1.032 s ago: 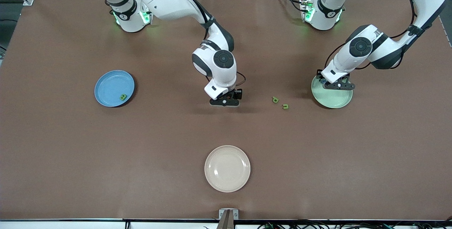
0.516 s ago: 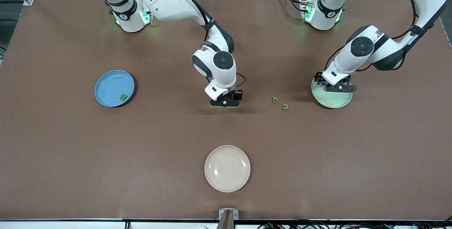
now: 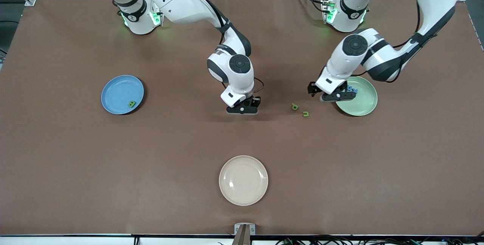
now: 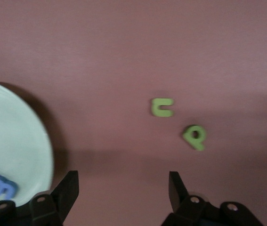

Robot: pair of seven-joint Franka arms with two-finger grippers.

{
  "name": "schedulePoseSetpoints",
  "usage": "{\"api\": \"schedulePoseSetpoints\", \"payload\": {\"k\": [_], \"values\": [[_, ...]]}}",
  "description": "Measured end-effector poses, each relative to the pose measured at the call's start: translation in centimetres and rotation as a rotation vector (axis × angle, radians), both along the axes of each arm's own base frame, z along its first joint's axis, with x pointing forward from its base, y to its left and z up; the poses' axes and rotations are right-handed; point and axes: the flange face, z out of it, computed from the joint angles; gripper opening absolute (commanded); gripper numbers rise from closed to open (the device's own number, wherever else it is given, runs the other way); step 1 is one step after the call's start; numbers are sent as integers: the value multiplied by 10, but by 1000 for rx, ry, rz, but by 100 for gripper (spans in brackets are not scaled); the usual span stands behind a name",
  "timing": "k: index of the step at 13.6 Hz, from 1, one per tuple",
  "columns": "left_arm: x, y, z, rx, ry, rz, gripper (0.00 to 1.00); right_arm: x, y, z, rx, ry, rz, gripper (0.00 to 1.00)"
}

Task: Sort uppercase to blue plate, lowercase to green plate
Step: 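Move the green N to the blue plate while the left gripper grasps p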

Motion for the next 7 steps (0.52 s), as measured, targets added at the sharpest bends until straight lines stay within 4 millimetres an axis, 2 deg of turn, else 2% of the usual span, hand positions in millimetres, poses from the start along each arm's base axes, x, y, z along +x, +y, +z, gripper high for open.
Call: {"api": "schedulePoseSetpoints", "payload": {"k": [1,4,6,7], "values": [[3,-18,-1,-2,-2,26,88,1,0,1,1,-3,-1,1],[9,-66,-14,11,-6,104,99,6,-7,1,-22,7,-12,0],[9,-86,-26,20,-1,122,99,9,-22,6,-100,68,-27,0],[9,-91,-31,21,6,123,99,11,-33,15,-149,108,-23,0]]}}
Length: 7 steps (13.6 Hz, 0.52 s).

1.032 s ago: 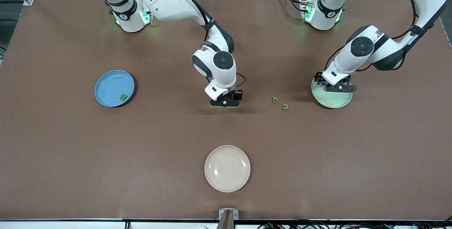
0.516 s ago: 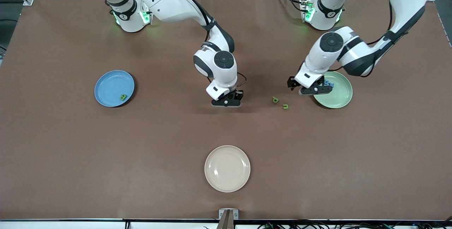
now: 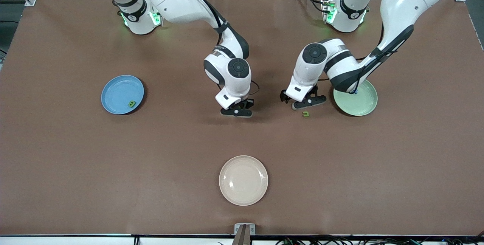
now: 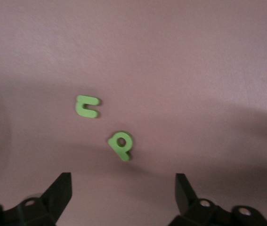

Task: Sort uppercase to blue plate, lowercase to green plate
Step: 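Move the green N to the blue plate while the left gripper grasps p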

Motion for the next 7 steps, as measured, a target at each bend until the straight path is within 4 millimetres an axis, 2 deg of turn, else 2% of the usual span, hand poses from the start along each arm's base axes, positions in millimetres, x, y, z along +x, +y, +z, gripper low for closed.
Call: {"api": "schedulePoseSetpoints", "payload": {"k": [2,3,5,7], "values": [[4,2,-9,-6,19,13,99,16,-34,35,-55,66,42,0],[8,7,-14,-7,27,27,99,27,-61,56,-58,87,74,0],[16,13,-23,-18,35,46,91,42,-132,87,-49,132,145,0],[18,13,-35,-11,37,48,86,45,-212,102,-32,180,201,0]]}}
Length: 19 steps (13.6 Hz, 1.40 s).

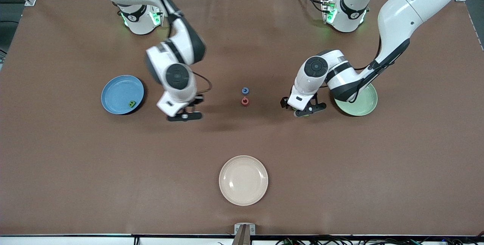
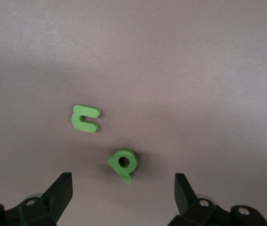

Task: Sort uppercase to blue plate, lowercase to green plate
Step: 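Move the green N to the blue plate while the left gripper grasps p, then place the p on the green plate while the right gripper reaches the Q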

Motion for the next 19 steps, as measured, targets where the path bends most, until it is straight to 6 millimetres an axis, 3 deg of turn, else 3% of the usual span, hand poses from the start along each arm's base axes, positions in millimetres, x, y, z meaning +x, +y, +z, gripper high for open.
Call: {"api": "schedulePoseSetpoints", "payload": {"k": [2,4,7,9,10,11,12,13,14,16,19], "values": [[-2,-5,-8,12,2,-8,75,-5,-61,6,4,33,30,0],[-4,-9,-10,15,5,-7,64,-15,-95,0,-25,49,41,0],[-4,-8,-12,13,7,-3,60,-25,-140,-16,-73,71,29,1],[0,-4,-15,2,1,7,57,-20,-192,-14,-57,87,28,2],[2,-2,-17,-2,-1,13,55,-16,-226,-11,-37,87,30,9],[3,0,-18,-3,-1,17,52,-13,-263,-9,-16,82,27,35],[3,1,-19,-4,-1,19,48,-14,-297,-11,0,82,15,53],[3,0,-20,-5,-1,18,42,-19,-319,-16,10,89,2,99],[3,0,-19,-6,-1,17,37,-25,-328,-21,14,99,-8,100],[2,-2,-19,-6,-1,14,29,-29,-323,-26,17,109,-8,100],[2,-2,-19,-6,-2,13,22,-31,-310,-7,46,89,-71,100]]}}
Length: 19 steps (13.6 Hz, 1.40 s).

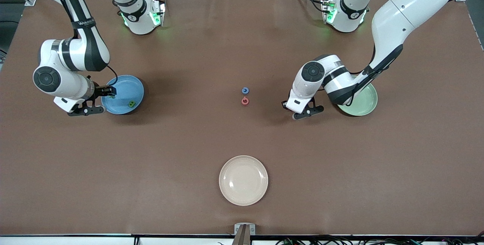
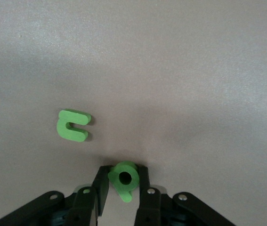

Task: Sort uppercase to blue plate, lowercase to green plate
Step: 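Place the p on the green plate while the right gripper reaches the Q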

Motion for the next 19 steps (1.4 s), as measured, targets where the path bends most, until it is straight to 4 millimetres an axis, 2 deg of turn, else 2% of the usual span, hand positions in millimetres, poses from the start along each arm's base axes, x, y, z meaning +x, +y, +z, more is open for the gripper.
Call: {"api": "schedulePoseSetpoints", "payload": {"k": [3,4,6,8,9,10,12,14,16,19], "values": [[0,0,0,0,0,2,17,-3,13,37,0,-49,-140,100],[1,0,0,0,-1,8,17,-6,26,50,-20,-65,-209,100],[5,3,3,-2,-6,20,17,-11,64,79,-64,-122,-359,100],[9,6,16,-13,-16,29,17,-15,103,107,-87,-176,-466,100],[12,8,28,-15,-16,36,17,-12,112,121,-88,-198,-495,100],[14,14,41,-14,-13,43,17,-7,112,131,-89,-206,-512,100],[16,33,64,-8,-2,28,17,-3,110,137,-59,-194,-563,100],[14,60,77,7,21,-11,17,-3,122,134,-1,-168,-604,100],[9,93,85,21,48,-62,17,-9,159,131,21,-162,-546,100],[4,151,90,22,80,-146,17,-27,243,112,41,-179,-412,100]]}}
